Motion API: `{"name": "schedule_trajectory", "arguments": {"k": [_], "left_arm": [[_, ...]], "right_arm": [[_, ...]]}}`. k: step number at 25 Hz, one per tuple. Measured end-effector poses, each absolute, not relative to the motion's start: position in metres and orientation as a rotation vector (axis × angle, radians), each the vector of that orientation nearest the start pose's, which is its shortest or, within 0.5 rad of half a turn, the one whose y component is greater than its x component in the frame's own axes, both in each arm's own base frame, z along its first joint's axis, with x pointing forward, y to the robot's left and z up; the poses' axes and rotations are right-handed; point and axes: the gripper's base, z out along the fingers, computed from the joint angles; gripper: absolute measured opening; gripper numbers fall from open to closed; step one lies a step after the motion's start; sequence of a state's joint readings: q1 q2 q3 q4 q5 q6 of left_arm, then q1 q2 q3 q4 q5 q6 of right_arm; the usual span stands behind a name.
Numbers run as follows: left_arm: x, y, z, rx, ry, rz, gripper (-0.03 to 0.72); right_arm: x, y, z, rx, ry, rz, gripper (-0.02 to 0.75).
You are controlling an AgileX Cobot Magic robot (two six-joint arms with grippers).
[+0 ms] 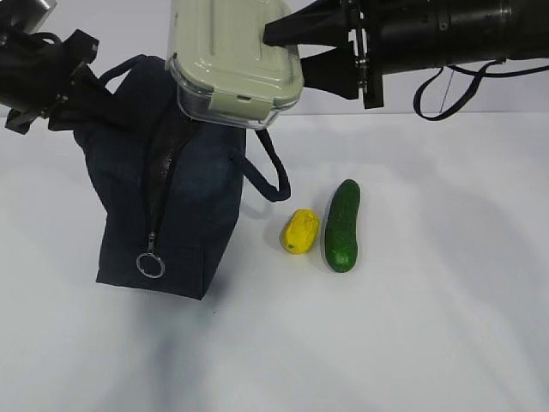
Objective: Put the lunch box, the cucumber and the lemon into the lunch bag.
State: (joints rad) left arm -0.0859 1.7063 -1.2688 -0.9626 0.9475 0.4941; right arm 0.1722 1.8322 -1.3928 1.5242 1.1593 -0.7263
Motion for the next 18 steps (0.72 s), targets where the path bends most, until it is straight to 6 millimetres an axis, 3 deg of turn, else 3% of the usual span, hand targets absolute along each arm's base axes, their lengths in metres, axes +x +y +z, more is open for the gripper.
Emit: {"name": "schedule_trajectory", "arguments": {"k": [8,18], "left_arm": [[0.347,-0.095,0.279,0.145,2.482,-1.130,-0.005],[0.346,-0.101,0.287,0.185,2.396,-1.259,-0.005]], "right_arm": [[0.364,0.157,0.306,-0.253,2.138,1.703,0.369],[0.379,0.159,0.277,-0.173,2.203,1.686,0.369]]}}
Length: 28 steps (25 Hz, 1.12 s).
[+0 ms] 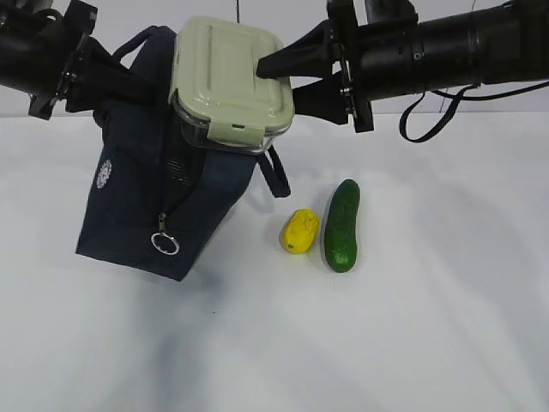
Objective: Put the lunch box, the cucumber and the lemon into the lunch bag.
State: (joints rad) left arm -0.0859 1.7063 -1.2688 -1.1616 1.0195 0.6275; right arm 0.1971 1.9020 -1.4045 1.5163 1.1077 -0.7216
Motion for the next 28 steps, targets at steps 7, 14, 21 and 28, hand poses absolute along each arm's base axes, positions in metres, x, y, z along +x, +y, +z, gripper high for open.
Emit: {"name": "schedule_trajectory", "arguments": {"k": [7,14,21,28], "left_arm": [[0.345,-0.104,0.291,0.213,2.348,-1.323,-0.006],[0.348,-0.105,0.290,0.228,2.321,-1.337,-0.006],[0.355,-0.114,0.282,0.191,2.284,-1.422,-0.006],[0.360,-0.127,0.277,0.147,2.225,-1.532,-0.006]], "right_arm": [[0.393,0.158,0.235,-0.123,2.332,1.567,0.369],[0.398,0.167,0.224,-0.076,2.328,1.616,0.369],[0.401,0.189,0.244,-0.168,2.266,1.593,0.369],[0.403,0.192,0.239,-0.173,2.281,1.559,0.369]]}}
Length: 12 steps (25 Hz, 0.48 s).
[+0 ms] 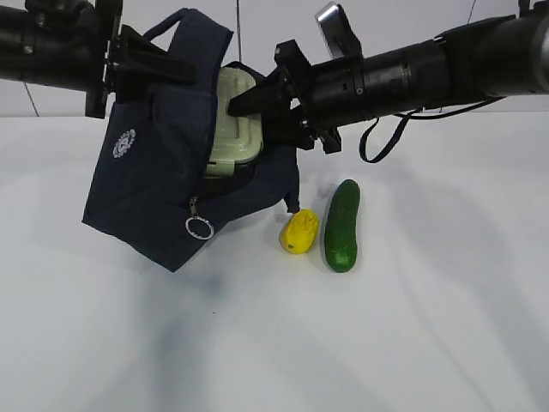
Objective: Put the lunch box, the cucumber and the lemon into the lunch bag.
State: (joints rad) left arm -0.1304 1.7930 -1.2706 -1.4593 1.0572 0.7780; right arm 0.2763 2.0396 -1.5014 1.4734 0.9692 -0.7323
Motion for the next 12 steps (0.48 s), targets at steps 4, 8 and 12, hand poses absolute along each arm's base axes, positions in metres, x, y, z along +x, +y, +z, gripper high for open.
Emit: {"name": "schedule_trajectory", "arguments": {"k": [4,8,12], "left_arm": [[0.365,-0.130,0.266,0.126,2.252,-1.521,-0.006],[0.366,-0.130,0.261,0.126,2.269,-1.500,-0.006],[0.368,-0.131,0.251,0.130,2.306,-1.485,-0.006]], "right_arm": [[0.408,0.197,0.218,-0.134,2.325,1.555,0.369],[0.408,0.207,0.198,-0.104,2.364,1.580,0.369],[0.407,0.218,0.188,-0.103,2.384,1.571,0.369]]}}
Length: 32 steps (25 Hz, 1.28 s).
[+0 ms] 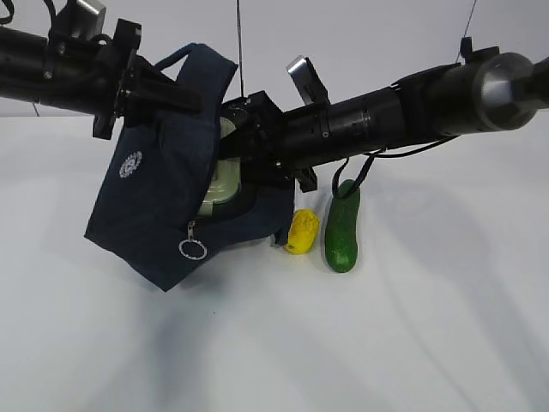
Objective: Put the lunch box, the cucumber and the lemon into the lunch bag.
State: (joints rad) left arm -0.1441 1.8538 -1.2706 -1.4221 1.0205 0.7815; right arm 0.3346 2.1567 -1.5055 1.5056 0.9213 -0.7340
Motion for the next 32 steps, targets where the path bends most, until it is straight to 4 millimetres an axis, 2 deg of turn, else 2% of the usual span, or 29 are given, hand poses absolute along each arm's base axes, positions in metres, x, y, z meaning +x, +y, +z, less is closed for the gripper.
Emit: {"name": "schedule_trajectory", "arguments": {"k": [7,15,25,32], "left_arm": [[0.375,-0.131,0.229,0.104,2.357,-1.468,-0.006],[0.377,-0.131,0.225,0.088,2.365,-1.453,-0.006],[0.378,-0.130,0.224,0.080,2.364,-1.440,-0.006],[0.378,-0.131,0.225,0.082,2.361,-1.454,-0.006]], "right_arm": [[0.416,0.222,0.158,-0.026,2.420,1.580,0.369],[0.429,0.227,0.150,-0.023,2.399,1.595,0.369],[0.431,0.227,0.147,-0.015,2.403,1.594,0.377],[0.432,0.227,0.148,0.002,2.393,1.605,0.428]]}}
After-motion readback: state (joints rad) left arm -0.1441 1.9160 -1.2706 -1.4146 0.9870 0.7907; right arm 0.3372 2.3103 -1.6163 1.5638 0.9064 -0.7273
